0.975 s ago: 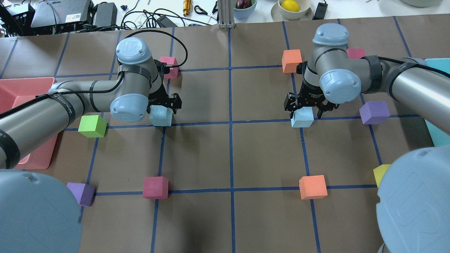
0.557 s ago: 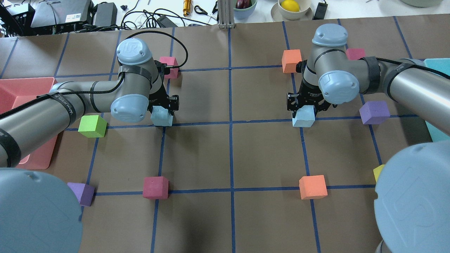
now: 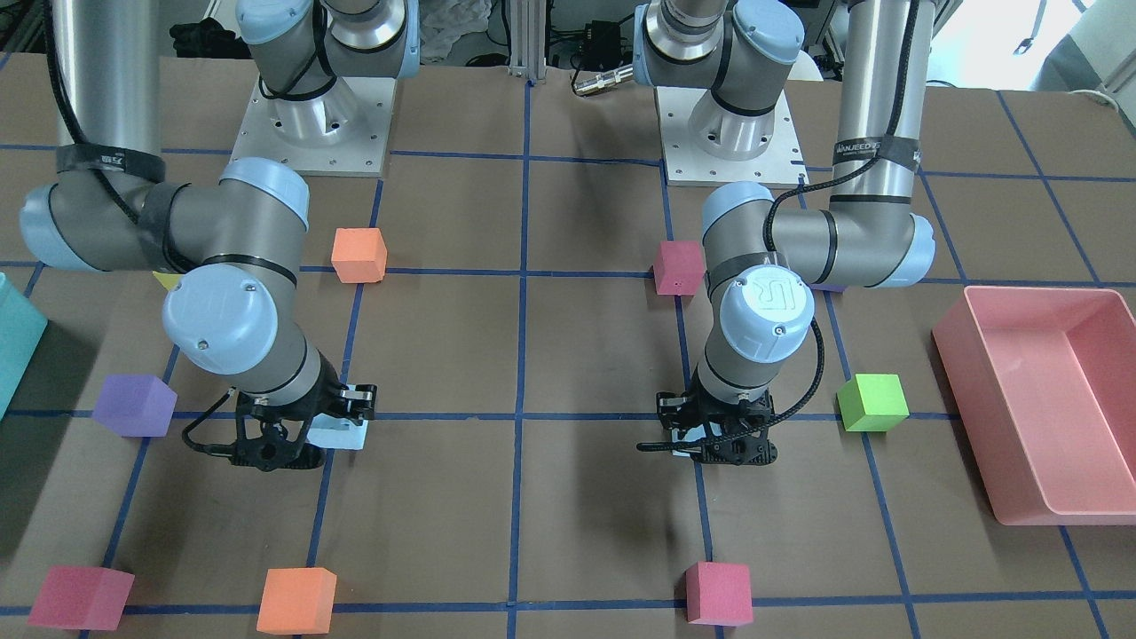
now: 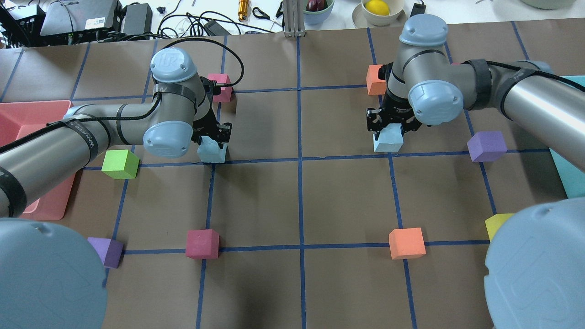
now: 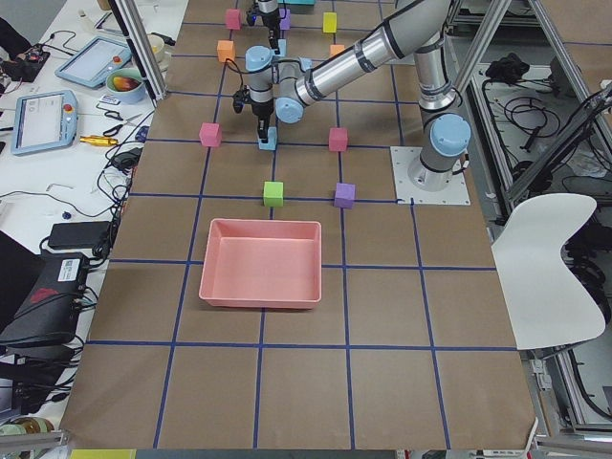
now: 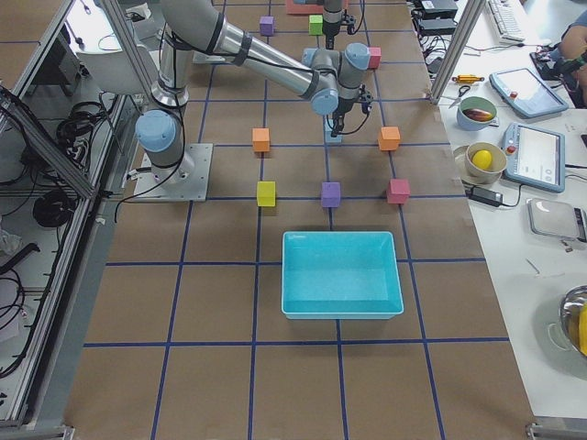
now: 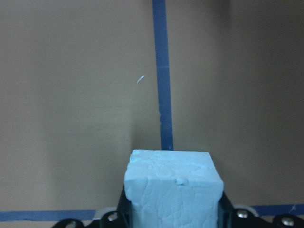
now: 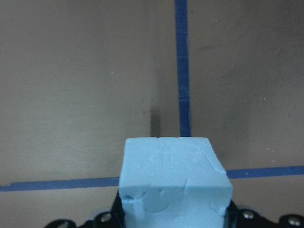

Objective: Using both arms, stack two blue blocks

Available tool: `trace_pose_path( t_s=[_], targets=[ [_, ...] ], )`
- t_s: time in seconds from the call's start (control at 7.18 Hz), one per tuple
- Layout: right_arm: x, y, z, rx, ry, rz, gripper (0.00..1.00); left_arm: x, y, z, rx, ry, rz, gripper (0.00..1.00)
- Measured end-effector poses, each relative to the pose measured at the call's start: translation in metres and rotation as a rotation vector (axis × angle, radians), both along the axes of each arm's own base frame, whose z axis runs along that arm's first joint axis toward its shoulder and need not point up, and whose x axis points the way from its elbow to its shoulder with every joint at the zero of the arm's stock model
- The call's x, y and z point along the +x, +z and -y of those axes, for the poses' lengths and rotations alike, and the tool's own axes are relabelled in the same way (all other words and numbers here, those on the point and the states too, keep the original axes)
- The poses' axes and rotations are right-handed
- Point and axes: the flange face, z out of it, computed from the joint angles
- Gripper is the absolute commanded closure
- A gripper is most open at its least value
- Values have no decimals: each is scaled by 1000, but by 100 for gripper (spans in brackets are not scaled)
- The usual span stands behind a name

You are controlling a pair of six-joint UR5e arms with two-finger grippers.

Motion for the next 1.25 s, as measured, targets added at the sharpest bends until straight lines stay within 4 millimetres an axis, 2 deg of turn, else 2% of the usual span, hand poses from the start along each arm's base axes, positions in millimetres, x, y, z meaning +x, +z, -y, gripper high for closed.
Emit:
trace_pose_path(
  t_s=[0.28, 0.42, 0.7, 0.84, 0.97, 1.25],
  targets=[
    [75, 18, -7, -44, -29, 25, 100, 1, 13, 5, -16, 3, -1, 99],
    [110, 22, -10, -56, -36, 44, 100, 2, 27, 11, -9, 8, -2, 99],
    [169, 8, -17, -46, -24, 50, 100, 4, 55, 23, 21, 16, -2, 99],
    [186, -3, -22, -31, -41, 45, 100, 4, 68, 29, 36, 17, -1, 99],
    [193, -10, -24, -19, -56, 40, 99, 2, 80, 34, 47, 17, -2, 99],
    [197, -20, -26, 1, -68, 33, 98, -4, 97, 38, 57, 12, -2, 99]
  ],
)
